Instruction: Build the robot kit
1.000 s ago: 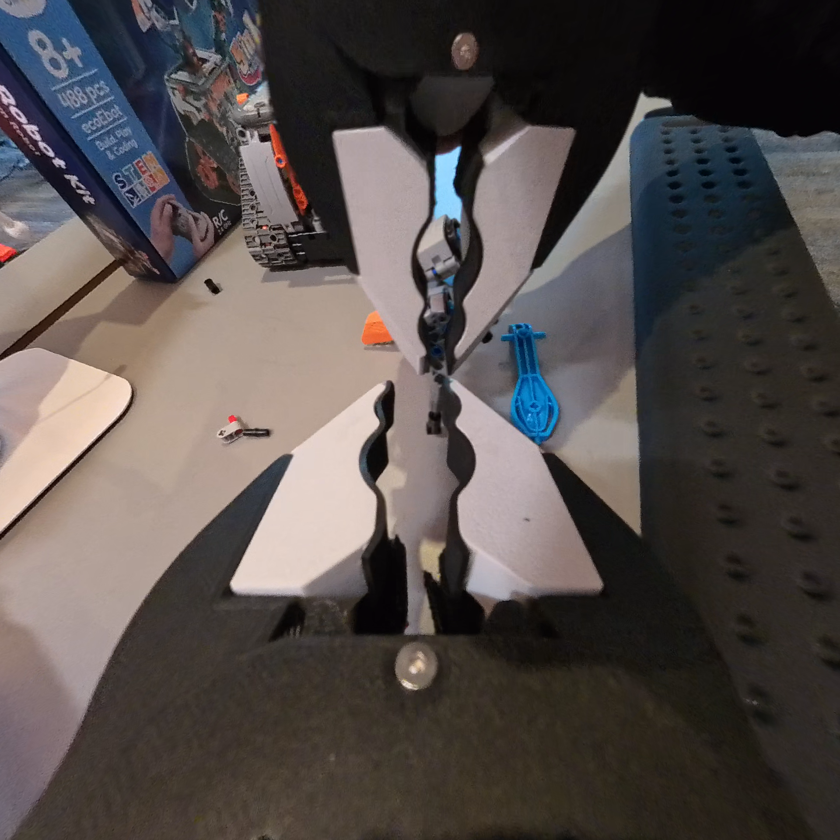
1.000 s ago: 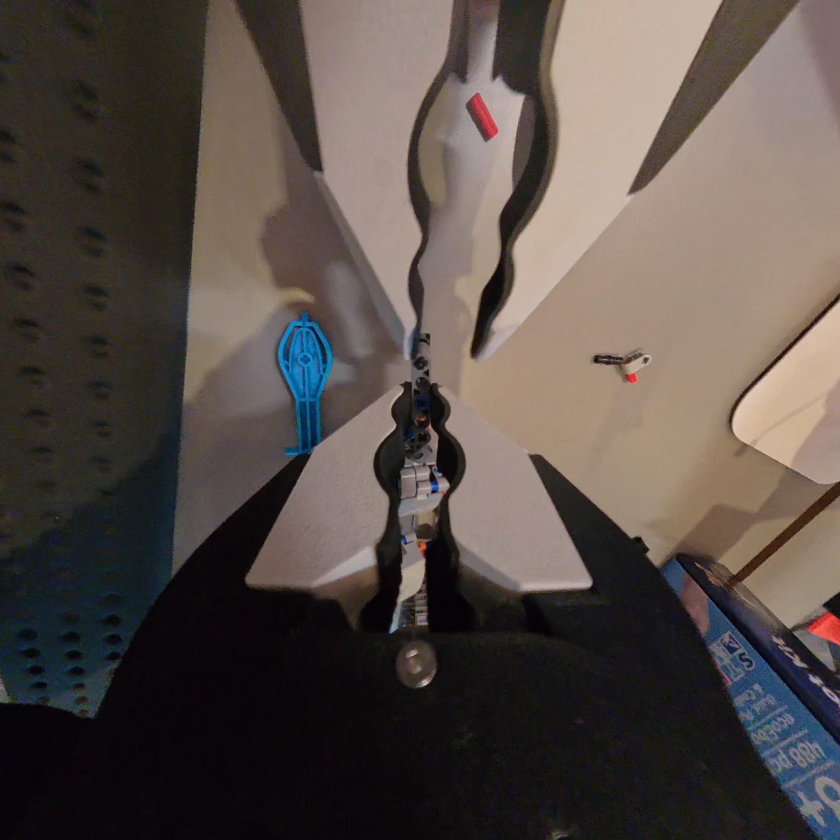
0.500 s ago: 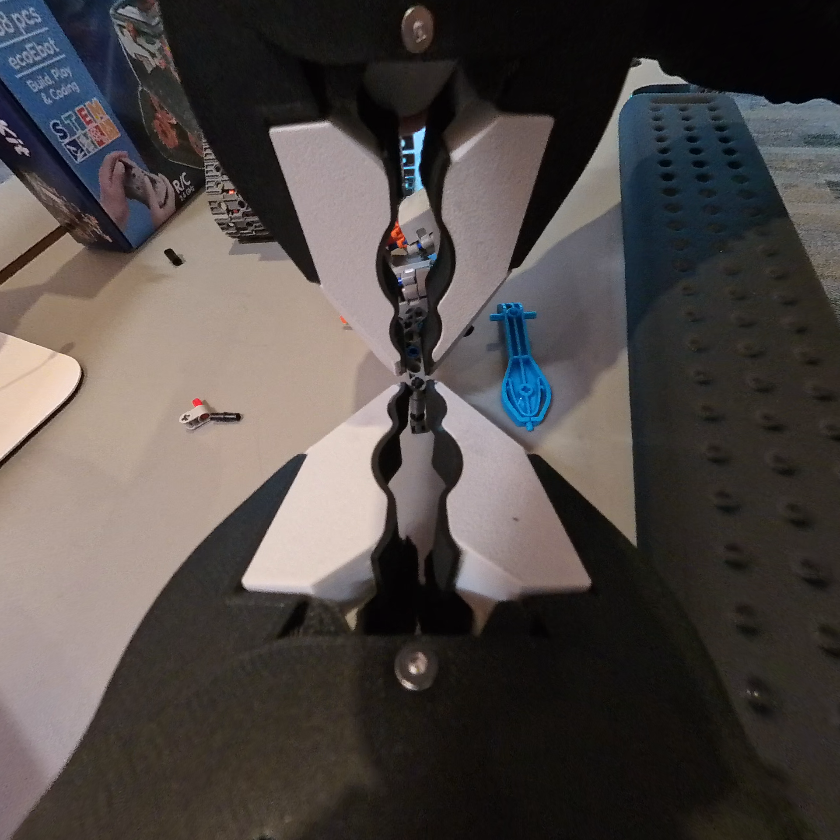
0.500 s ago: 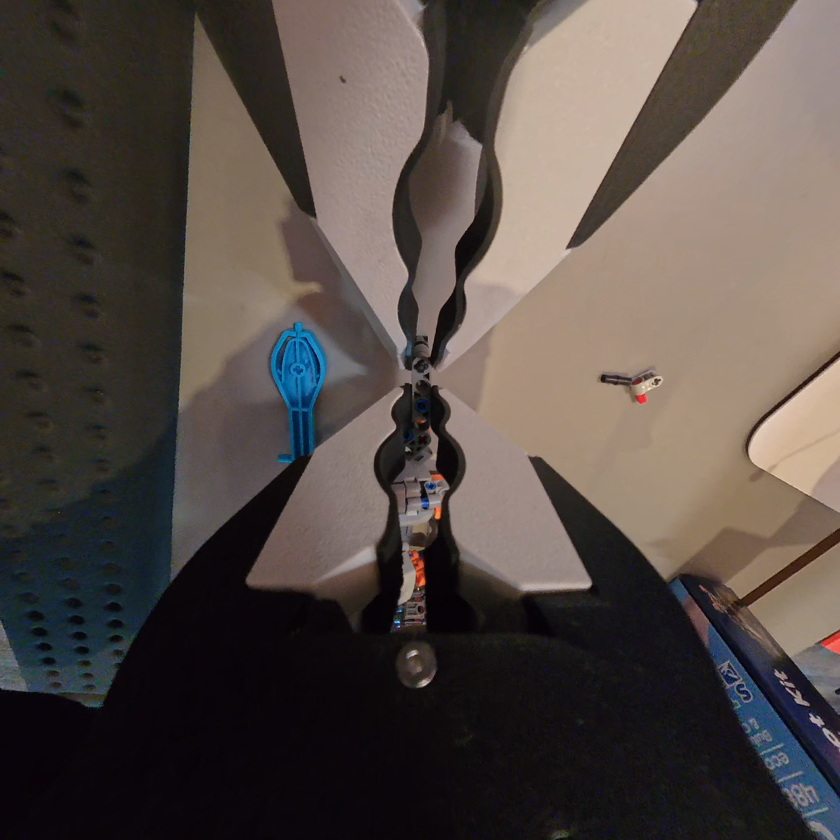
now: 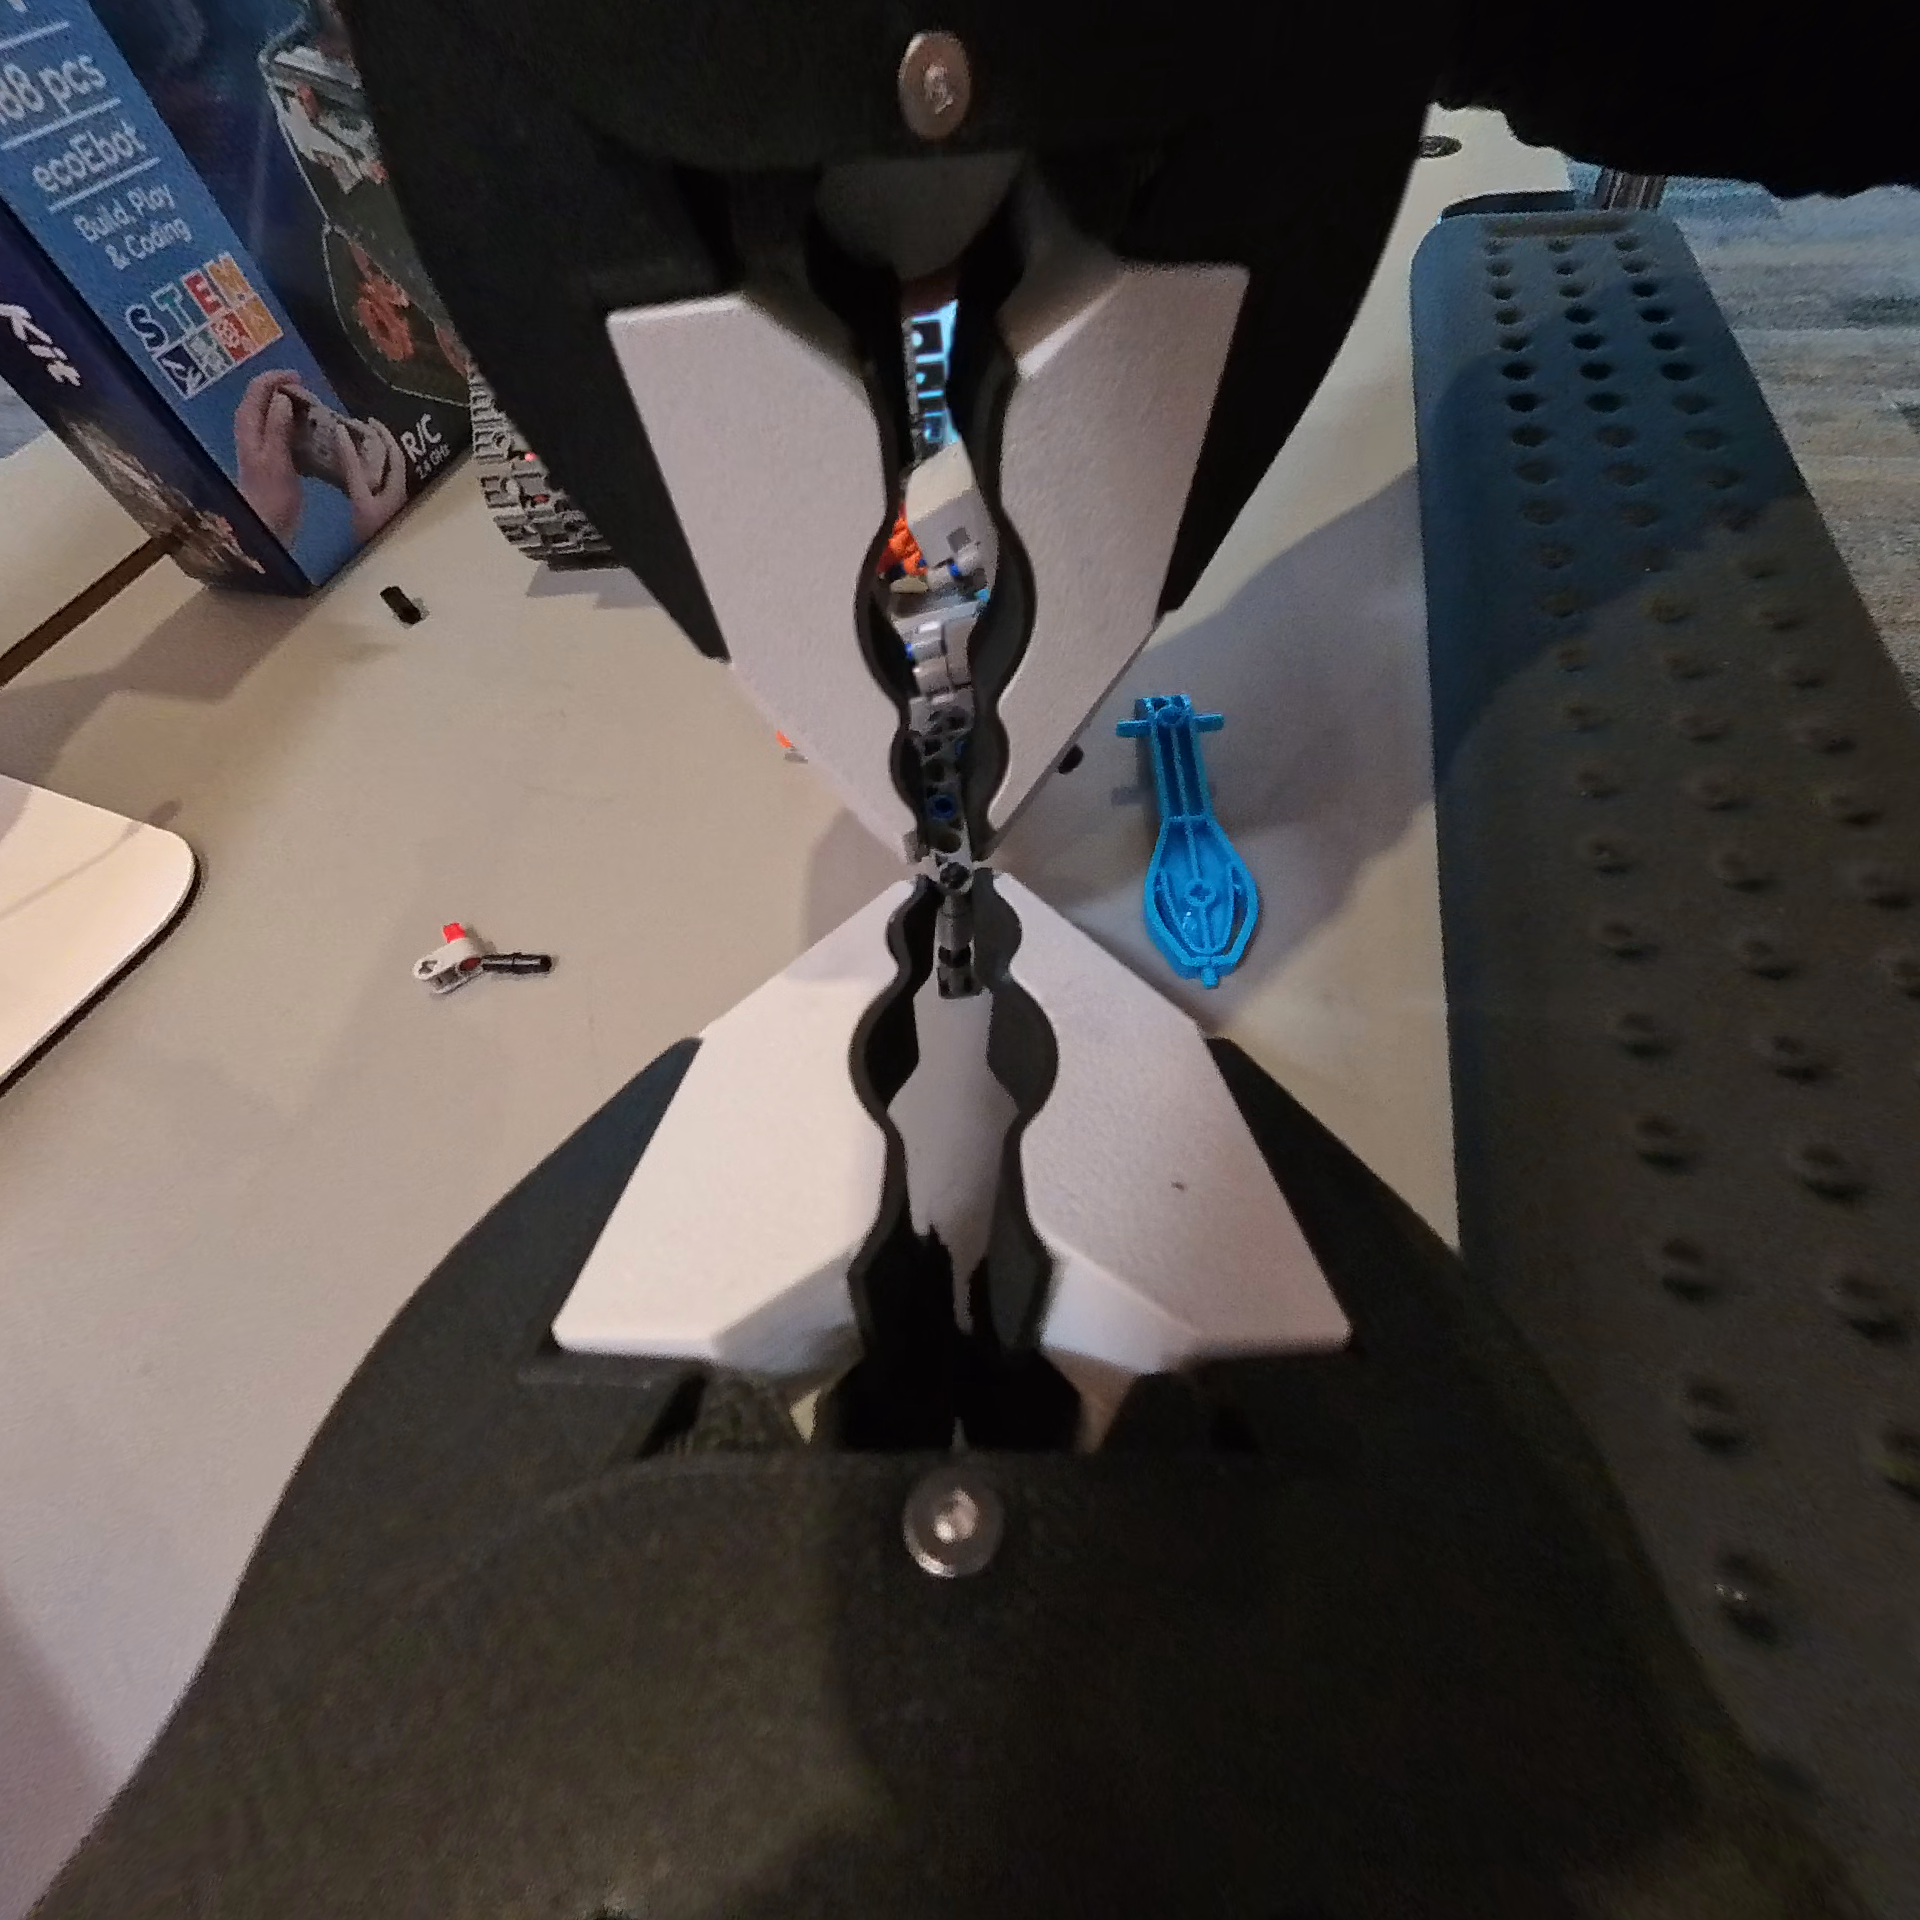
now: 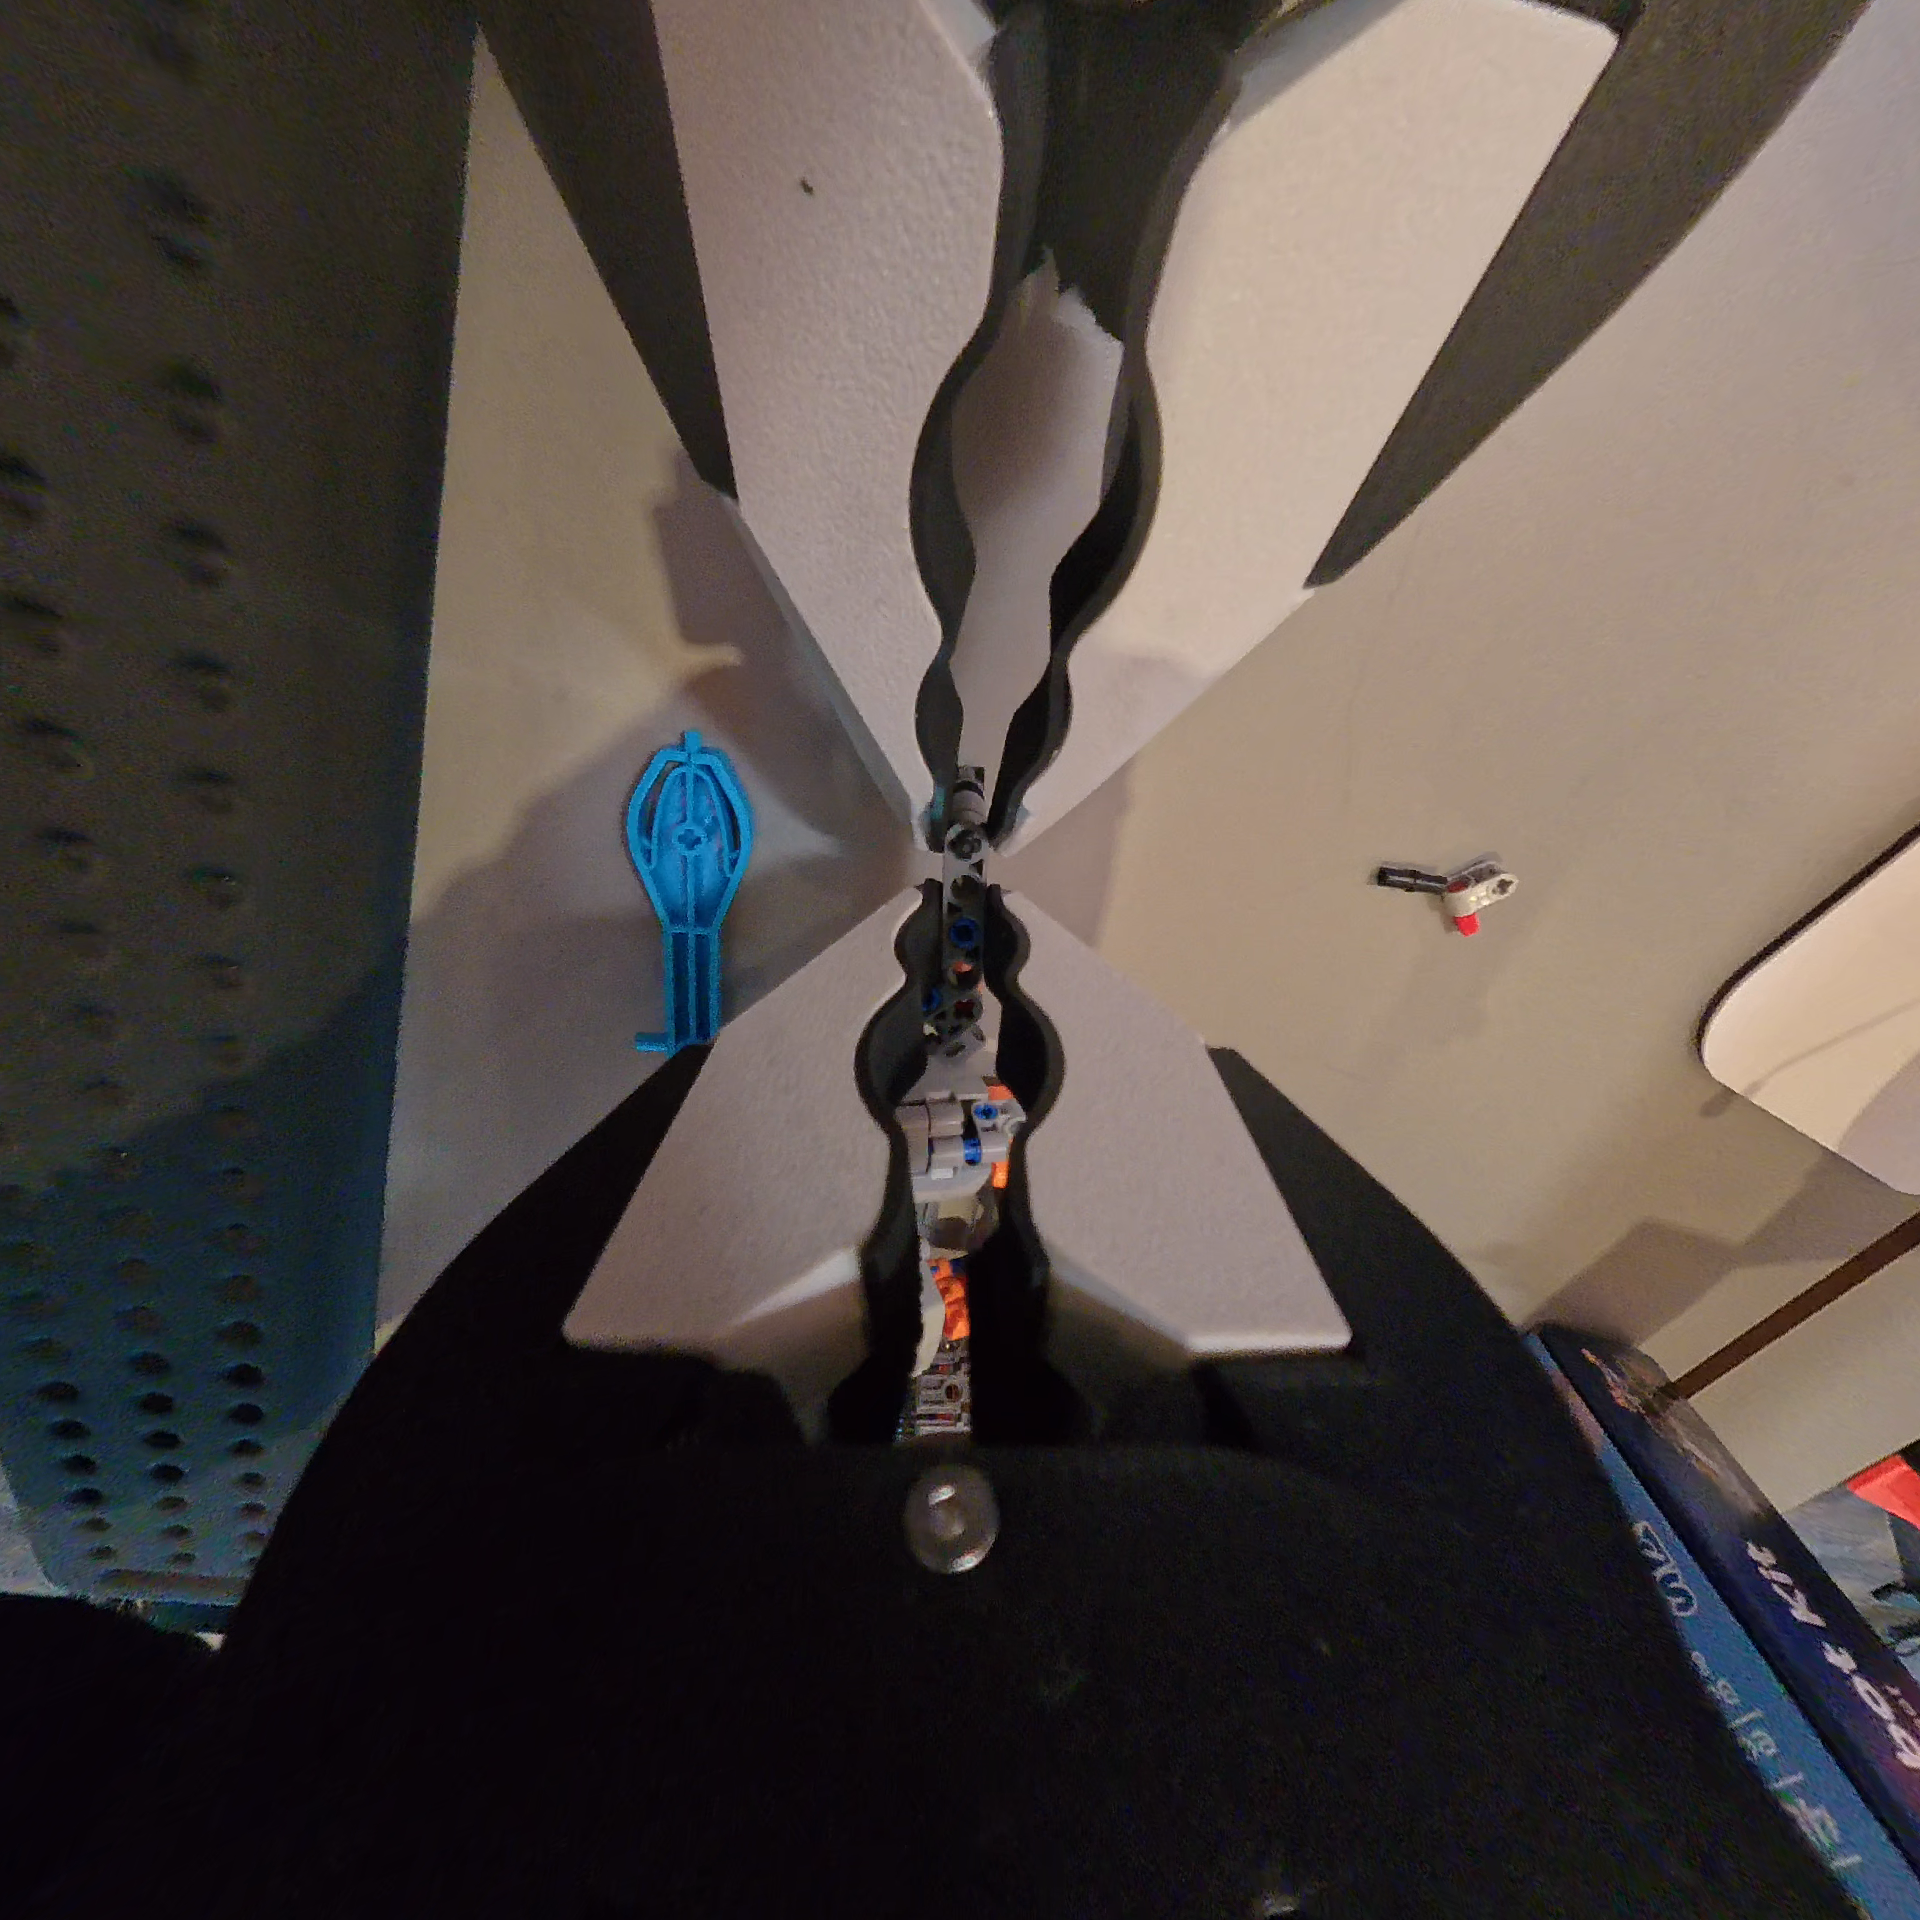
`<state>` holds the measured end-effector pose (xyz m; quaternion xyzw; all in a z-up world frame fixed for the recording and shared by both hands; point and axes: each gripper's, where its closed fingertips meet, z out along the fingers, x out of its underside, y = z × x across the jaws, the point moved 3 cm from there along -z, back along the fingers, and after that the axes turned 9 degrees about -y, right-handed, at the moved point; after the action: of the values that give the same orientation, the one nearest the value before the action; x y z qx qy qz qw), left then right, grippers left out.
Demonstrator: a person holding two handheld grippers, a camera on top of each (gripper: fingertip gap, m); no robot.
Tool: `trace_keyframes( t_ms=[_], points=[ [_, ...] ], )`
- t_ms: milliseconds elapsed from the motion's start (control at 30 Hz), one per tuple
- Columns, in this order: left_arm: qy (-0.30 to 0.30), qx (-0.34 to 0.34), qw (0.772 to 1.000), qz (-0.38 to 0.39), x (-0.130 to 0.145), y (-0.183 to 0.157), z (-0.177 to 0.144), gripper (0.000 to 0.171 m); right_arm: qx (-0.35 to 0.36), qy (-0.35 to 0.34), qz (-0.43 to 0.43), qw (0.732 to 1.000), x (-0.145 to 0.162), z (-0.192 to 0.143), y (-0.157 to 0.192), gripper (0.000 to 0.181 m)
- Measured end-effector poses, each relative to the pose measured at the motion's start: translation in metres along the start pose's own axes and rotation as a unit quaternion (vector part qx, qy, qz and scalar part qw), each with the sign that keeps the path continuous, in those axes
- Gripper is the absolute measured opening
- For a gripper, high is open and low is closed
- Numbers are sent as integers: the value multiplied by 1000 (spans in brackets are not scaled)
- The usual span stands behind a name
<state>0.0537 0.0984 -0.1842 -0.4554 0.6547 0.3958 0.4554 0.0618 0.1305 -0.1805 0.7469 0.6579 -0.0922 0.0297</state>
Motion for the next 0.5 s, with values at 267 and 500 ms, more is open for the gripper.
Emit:
trace_keyframes(
  t_ms=[267,500],
  points=[
    [-1,13,1000,-6,-1,0,4,4,-8,-3,10,1000,4,0,0,1],
    [-7,12,1000,-5,-3,0,4,1,-7,-8,6,1000,1,1,0,0]
  ],
)
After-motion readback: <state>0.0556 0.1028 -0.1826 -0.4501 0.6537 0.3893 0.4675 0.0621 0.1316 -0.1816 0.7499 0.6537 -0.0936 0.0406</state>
